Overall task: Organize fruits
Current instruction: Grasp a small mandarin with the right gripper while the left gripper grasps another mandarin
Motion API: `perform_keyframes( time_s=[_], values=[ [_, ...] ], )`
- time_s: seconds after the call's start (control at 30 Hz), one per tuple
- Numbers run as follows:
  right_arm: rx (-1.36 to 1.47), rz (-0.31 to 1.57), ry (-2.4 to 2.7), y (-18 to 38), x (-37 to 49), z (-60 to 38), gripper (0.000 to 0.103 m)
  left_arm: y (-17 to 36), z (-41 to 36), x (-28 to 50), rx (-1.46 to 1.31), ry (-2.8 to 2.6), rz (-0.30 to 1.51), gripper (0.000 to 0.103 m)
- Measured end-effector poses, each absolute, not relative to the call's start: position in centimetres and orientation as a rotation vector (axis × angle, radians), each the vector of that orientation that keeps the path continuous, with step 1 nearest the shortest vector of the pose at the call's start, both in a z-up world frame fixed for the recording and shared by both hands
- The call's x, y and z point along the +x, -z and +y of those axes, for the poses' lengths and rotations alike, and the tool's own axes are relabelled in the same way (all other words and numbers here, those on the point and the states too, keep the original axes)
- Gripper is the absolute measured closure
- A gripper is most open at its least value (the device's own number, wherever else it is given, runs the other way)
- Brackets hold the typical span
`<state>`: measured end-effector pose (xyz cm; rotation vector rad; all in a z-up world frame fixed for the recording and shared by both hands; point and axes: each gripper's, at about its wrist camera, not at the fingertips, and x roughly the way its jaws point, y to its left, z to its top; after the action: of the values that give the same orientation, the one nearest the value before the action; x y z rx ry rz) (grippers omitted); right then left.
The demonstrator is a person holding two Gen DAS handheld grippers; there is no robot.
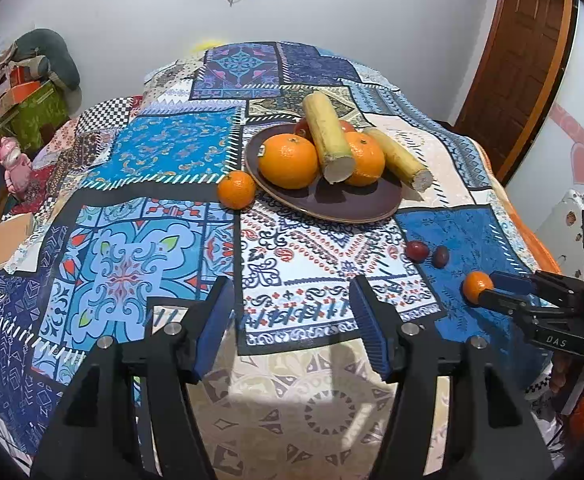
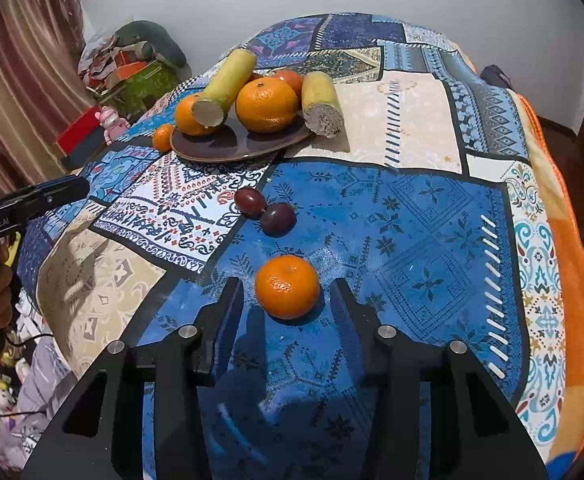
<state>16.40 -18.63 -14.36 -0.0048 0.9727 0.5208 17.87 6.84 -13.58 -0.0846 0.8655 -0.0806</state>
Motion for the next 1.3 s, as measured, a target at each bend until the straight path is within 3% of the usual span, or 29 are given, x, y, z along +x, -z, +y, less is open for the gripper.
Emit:
perform_keyframes(
  time_s=[0.07,0.8,1.3],
  values=[
    [-0.012,0.986,-0.531,14.8,16.6,-18.4,0.070,13.8,7.1,18.2,-0.084,0.076,0.871,0.041],
    [0.013,0.940,-0.535,13.4,20.2,-17.7,0.070,16.9,11.8,28.8,-0.117,0.035,0.950,0.039],
    [-0.009,0.973,-0.513,14.3,20.5,-18.5,0.070,18.2,13.0,32.3,-0.125,0.069,0.997,0.049]
  ],
)
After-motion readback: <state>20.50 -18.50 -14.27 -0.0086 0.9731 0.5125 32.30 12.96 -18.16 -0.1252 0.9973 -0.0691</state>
